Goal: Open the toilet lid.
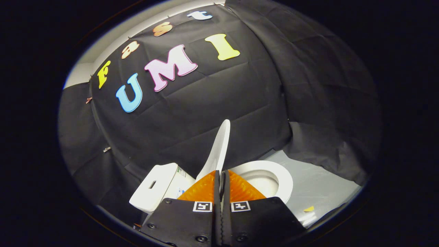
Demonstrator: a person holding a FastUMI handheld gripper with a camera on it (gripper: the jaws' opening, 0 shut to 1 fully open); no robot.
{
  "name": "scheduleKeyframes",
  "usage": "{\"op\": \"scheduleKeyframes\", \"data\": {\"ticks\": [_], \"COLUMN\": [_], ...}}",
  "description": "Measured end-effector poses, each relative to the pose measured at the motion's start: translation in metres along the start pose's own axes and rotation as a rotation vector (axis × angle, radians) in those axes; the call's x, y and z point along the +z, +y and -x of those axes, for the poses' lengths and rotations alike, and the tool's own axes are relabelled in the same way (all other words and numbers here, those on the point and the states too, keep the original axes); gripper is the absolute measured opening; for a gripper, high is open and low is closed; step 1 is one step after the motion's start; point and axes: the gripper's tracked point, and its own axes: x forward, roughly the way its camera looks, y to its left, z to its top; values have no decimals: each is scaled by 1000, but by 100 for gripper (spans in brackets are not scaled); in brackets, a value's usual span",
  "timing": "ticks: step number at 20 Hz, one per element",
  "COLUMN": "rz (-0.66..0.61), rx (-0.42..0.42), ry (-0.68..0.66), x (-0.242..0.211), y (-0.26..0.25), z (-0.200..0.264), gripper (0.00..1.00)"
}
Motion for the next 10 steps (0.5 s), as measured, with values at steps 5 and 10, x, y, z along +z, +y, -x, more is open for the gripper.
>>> {"op": "scheduleKeyframes", "data": {"ticks": [5,10], "rz": [100,212], "rx": [21,61], "ry": [-35,-77], "x": [7,10], "y": [45,116], "z": [7,11], "gripper": [6,5]}}
